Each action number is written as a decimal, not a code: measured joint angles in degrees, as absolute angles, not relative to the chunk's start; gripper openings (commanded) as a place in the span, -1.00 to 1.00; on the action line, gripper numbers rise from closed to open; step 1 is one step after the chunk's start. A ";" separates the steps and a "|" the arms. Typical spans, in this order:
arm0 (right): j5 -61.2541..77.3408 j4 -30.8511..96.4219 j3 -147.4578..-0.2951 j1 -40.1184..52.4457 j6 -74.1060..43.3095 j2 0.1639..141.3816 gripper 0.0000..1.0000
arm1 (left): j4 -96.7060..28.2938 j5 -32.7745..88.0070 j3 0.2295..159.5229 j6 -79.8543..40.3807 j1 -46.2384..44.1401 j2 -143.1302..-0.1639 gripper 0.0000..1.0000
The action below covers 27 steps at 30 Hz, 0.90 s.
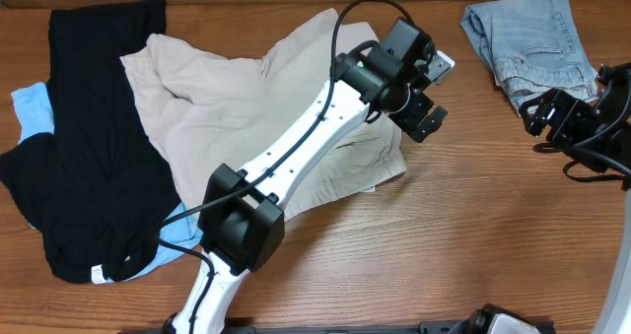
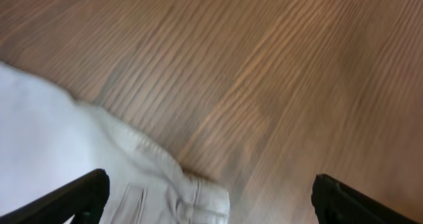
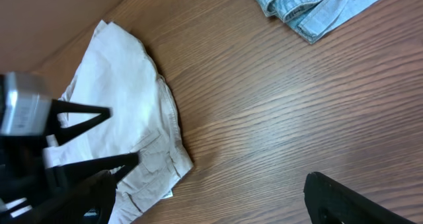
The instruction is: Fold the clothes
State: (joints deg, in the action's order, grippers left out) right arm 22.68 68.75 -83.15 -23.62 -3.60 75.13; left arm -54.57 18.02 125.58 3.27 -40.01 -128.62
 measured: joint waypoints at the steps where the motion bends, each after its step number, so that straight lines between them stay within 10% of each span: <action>1: 22.68 68.75 -83.15 -23.59 -3.27 75.18 0.91 | -57.82 17.85 127.74 2.83 -39.51 -128.60 1.00; 27: 20.95 44.91 -65.65 5.85 -10.90 97.32 0.43 | -81.65 8.95 150.36 -0.05 -16.49 -120.16 1.00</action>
